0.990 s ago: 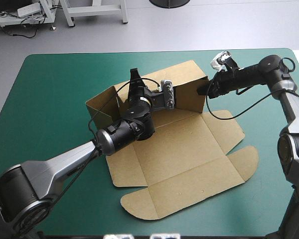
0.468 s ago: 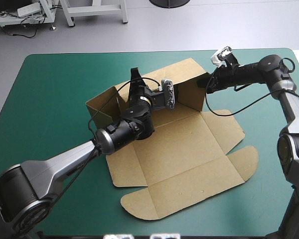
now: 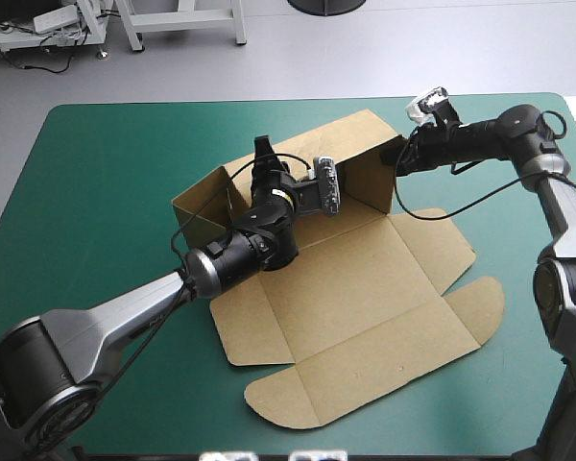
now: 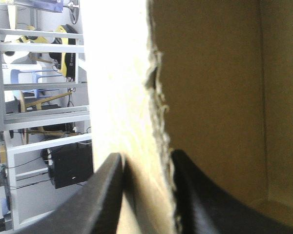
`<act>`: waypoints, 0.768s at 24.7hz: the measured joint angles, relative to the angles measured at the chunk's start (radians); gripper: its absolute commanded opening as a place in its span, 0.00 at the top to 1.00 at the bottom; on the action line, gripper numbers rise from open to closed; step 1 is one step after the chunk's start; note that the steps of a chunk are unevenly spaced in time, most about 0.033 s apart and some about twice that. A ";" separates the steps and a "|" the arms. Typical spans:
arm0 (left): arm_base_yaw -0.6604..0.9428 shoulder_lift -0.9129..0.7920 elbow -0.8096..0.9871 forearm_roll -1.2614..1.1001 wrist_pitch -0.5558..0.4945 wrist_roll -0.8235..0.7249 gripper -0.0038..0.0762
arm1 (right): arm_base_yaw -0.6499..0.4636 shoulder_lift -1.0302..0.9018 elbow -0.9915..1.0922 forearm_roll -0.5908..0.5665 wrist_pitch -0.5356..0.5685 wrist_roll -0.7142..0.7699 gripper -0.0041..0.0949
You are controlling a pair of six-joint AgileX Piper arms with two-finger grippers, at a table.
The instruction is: Fold the box
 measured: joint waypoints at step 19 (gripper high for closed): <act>-0.345 -0.044 0.011 0.017 -0.119 -0.232 0.69 | -0.001 -0.007 -0.004 -0.062 -0.024 0.111 0.98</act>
